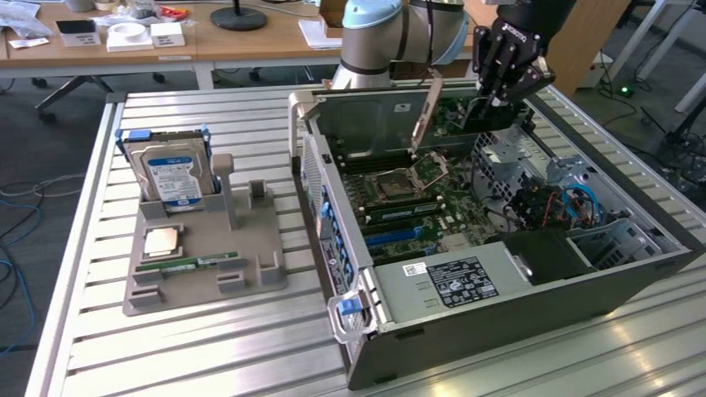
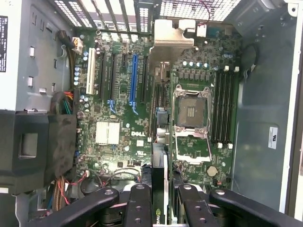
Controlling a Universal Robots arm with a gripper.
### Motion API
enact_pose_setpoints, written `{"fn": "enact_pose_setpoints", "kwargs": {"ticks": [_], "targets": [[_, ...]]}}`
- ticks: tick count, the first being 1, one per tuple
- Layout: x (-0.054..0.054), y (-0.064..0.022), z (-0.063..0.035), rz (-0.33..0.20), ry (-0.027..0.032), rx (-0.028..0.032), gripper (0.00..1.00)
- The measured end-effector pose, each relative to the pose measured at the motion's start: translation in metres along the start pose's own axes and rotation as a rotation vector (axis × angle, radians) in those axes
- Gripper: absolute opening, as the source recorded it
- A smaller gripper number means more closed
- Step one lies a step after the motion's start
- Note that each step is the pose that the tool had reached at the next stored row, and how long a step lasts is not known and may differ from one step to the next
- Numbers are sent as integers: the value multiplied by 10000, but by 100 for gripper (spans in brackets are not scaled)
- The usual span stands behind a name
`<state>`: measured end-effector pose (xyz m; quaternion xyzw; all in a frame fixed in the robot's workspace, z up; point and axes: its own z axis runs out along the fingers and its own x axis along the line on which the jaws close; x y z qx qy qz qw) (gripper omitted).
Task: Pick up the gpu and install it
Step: 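Insert the gpu into the slot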
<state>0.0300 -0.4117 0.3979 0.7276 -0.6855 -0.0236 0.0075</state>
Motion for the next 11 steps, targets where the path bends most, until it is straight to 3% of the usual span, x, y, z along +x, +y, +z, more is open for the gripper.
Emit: {"fn": "enact_pose_setpoints", "kwargs": {"ticks": [7,11], "targets": [[-1,1,5,-8,-2,4,26],[-1,30,55,-9,6,101,26]]}}
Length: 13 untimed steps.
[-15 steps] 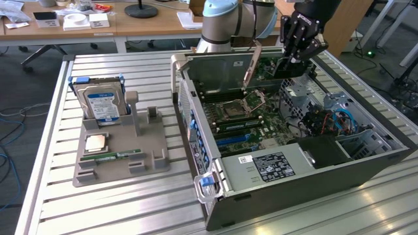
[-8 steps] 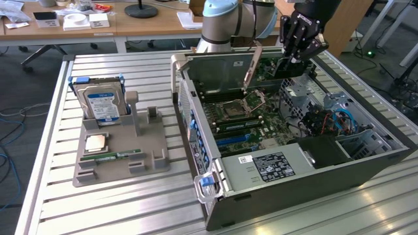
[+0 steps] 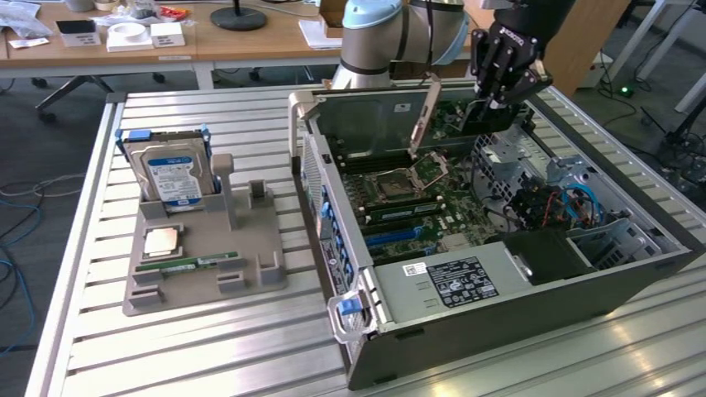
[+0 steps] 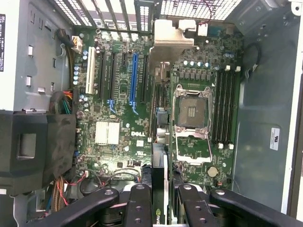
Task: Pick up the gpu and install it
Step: 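Insert the gpu into the slot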
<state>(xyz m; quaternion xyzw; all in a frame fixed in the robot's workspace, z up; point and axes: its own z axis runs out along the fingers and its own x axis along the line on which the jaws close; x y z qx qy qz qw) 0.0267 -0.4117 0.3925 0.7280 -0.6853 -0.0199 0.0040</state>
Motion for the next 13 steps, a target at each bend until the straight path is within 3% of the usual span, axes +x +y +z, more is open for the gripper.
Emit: {"fn": "enact_pose_setpoints", "kwargs": {"ticks": [4,13], "targets": [[-2,46,34,-1,6,102,26],[-2,53,64,0,7,106,26]]}}
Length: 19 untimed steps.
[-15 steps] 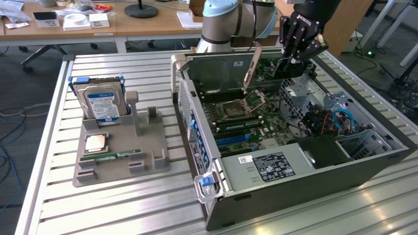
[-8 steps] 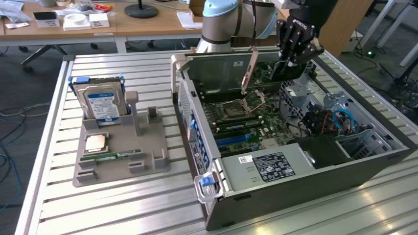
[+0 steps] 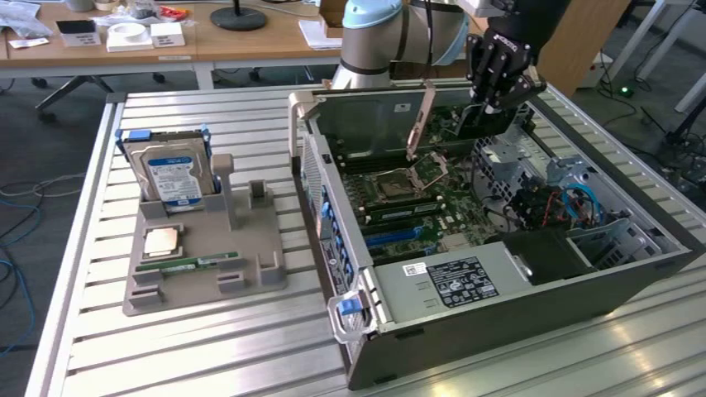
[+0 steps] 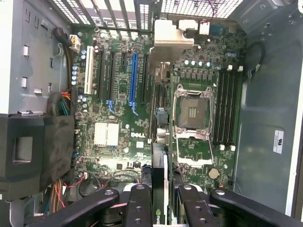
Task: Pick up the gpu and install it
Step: 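Insert the gpu into the slot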
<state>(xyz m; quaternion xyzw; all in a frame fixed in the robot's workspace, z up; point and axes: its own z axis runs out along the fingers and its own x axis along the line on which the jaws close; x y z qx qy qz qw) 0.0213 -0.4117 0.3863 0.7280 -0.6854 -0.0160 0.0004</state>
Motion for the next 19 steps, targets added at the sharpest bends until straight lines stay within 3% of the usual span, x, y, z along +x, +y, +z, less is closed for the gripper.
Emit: {"fn": "enact_pose_setpoints", "kwargs": {"ticks": [19], "targets": [[0,25,77,2,0,0,26]]}}
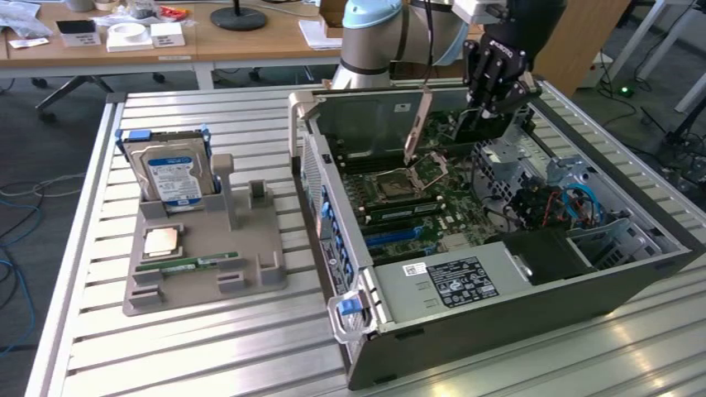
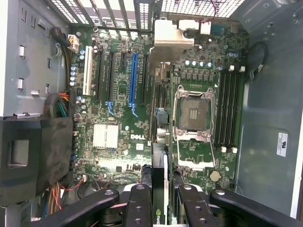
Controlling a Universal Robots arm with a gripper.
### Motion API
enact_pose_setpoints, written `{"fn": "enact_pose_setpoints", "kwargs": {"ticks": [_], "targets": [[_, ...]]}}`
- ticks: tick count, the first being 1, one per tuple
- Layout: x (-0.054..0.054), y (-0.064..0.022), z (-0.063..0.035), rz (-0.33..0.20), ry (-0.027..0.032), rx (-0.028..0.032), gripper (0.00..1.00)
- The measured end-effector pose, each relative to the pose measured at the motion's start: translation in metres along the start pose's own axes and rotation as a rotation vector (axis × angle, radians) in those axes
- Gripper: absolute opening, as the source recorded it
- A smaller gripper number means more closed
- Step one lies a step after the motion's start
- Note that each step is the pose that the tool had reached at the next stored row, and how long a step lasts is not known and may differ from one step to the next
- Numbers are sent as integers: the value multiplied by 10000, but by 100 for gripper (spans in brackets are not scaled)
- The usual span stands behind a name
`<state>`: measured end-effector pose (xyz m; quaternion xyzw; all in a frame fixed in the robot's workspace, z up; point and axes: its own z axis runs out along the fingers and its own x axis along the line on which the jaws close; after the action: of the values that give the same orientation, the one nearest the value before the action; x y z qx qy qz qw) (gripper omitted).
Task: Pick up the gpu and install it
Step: 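Insert the gpu into the slot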
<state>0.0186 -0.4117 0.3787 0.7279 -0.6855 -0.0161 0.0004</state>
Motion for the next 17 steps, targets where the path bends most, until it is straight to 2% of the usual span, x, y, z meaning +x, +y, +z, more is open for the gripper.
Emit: {"fn": "enact_pose_setpoints", "kwargs": {"ticks": [10,17], "targets": [[0,29,60,406,-10,19,26],[0,91,167,441,-6,135,26]]}}
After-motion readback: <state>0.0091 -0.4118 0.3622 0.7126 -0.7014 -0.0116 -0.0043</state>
